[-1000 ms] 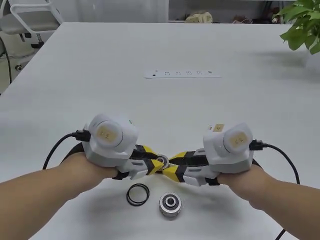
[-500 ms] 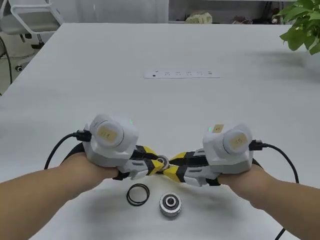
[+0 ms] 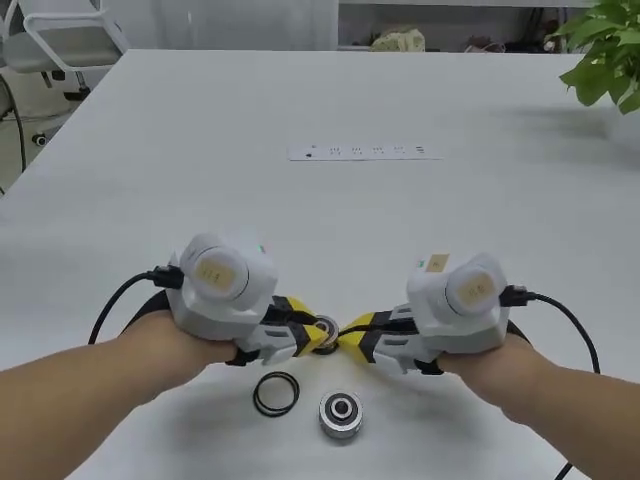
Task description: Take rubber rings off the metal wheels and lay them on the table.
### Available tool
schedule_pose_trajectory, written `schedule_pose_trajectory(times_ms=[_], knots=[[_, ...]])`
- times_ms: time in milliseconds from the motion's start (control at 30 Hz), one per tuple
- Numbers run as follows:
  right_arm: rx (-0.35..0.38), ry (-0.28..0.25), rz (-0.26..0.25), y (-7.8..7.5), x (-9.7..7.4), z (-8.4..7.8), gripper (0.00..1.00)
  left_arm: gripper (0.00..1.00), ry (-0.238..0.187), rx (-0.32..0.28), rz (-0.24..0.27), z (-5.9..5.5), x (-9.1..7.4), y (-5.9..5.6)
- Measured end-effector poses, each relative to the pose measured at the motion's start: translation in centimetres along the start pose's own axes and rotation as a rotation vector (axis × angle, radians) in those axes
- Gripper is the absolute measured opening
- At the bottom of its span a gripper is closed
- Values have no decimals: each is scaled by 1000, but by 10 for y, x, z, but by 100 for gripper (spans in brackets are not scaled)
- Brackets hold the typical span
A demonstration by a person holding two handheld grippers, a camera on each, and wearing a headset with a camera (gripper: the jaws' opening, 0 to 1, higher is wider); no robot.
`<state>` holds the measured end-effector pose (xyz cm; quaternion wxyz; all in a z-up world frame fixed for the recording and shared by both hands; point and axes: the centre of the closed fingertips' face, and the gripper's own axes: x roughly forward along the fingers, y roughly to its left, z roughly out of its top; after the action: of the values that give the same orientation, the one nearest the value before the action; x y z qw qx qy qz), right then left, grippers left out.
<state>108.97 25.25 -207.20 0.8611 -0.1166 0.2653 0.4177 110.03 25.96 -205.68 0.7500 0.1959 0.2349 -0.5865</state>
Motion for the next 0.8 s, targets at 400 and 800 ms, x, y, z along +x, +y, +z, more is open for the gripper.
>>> schedule_pose_trajectory(times_ms=[400, 800], knots=[[101, -9, 0, -3, -2, -1, 0, 8, -2, 2, 3, 0, 0, 0], [337, -117, -31, -23, -10, 12, 0, 8, -1, 2, 5, 0, 0, -1]])
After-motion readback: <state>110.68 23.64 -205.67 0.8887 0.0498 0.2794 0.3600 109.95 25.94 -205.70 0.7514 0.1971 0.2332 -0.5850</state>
